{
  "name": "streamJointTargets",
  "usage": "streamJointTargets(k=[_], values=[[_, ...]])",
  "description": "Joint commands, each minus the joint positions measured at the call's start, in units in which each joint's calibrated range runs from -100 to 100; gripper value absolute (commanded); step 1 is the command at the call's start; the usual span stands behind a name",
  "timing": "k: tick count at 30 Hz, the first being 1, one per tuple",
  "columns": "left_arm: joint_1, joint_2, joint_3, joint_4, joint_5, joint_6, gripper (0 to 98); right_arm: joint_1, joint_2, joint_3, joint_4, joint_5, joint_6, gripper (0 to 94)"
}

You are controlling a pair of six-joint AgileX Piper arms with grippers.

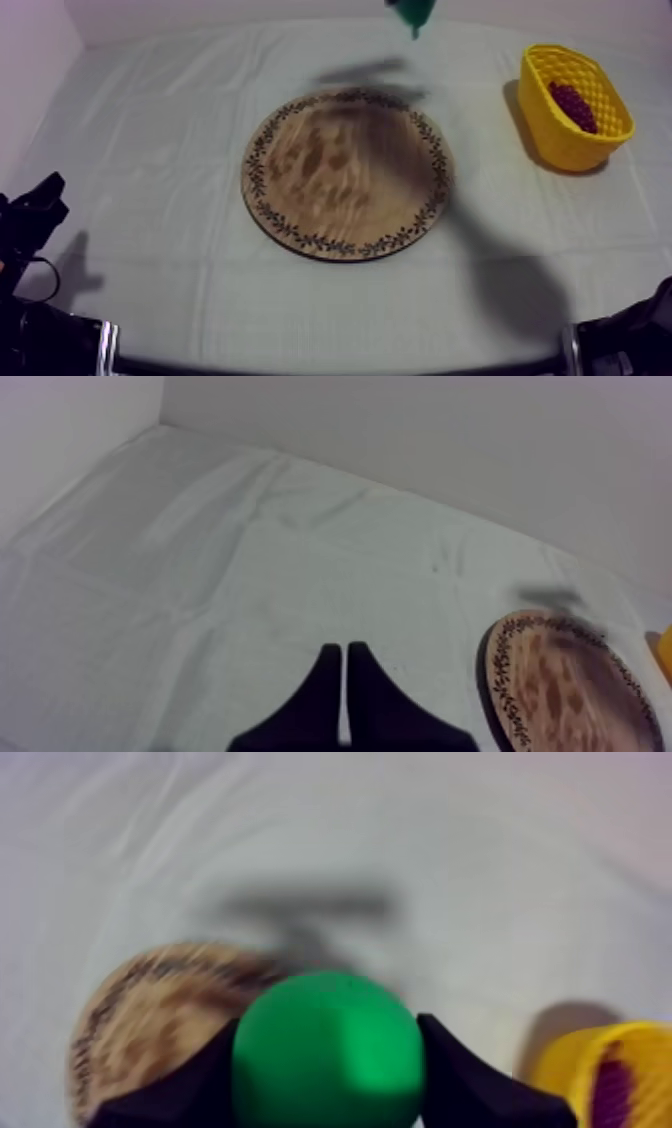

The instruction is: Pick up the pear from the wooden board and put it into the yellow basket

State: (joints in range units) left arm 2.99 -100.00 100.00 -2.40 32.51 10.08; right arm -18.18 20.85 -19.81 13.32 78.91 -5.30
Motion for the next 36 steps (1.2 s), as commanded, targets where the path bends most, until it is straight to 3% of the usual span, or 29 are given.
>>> streamJointTargets(k=[1,10,16,29,32,36], values=[[0.0,0.0,0.0,-0.02,0.0,0.0,0.1,4.8,-4.8,2.7,1.0,-3.3,2.6,30.7],[0.0,0.0,0.0,-0.02,0.0,0.0,0.1,15.8,-11.7,15.2,4.5,-13.7,6.1,30.6],[0.0,0.0,0.0,-0.02,0.0,0.0,0.1,21.5,-13.2,24.1,4.7,-18.8,7.7,30.9],[0.0,0.0,0.0,-0.02,0.0,0.0,0.1,24.0,-8.8,39.4,3.9,-27.8,9.5,33.8],[0.0,0.0,0.0,-0.02,0.0,0.0,0.1,23.7,-7.2,40.3,3.2,-29.1,10.3,41.0],[0.0,0.0,0.0,-0.02,0.0,0.0,0.1,23.6,-5.4,40.3,2.3,-29.8,11.7,59.8]])
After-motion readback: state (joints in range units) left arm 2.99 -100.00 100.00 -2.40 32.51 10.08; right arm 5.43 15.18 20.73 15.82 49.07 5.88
